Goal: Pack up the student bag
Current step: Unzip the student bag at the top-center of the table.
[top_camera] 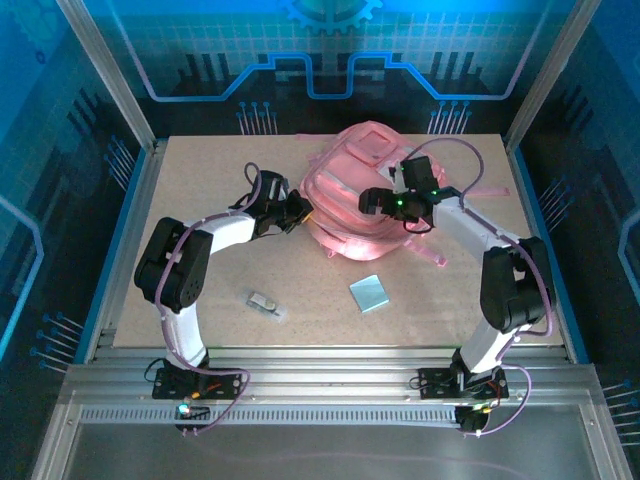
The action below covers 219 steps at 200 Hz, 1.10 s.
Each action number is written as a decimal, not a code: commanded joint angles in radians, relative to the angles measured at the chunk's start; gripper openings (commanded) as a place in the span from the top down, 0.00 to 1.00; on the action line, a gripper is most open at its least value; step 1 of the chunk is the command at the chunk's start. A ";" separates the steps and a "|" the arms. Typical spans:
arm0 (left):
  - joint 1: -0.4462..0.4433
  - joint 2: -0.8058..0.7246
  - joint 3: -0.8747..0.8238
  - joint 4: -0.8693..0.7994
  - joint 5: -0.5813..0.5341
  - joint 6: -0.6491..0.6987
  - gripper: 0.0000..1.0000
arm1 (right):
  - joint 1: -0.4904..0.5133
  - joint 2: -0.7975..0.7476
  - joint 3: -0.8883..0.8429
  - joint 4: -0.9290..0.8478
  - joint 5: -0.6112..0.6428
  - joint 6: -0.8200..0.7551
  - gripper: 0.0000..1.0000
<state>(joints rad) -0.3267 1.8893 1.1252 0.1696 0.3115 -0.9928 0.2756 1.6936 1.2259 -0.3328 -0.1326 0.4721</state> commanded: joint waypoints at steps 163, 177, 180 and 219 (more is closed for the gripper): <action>-0.034 -0.034 0.020 0.127 0.003 -0.048 1.00 | 0.136 -0.148 -0.068 -0.070 -0.323 0.224 0.00; -0.033 -0.036 0.022 0.129 0.001 -0.050 1.00 | 0.132 -0.166 -0.069 -0.082 -0.309 0.223 0.00; -0.034 -0.036 0.022 0.131 0.001 -0.050 1.00 | 0.130 -0.167 -0.066 -0.090 -0.301 0.219 0.00; -0.035 -0.037 0.021 0.132 0.007 -0.052 1.00 | 0.094 -0.190 -0.004 -0.208 0.015 0.045 0.00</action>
<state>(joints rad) -0.3508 1.8835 1.1252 0.2157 0.2840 -1.0416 0.3973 1.5333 1.1717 -0.4488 -0.3252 0.6304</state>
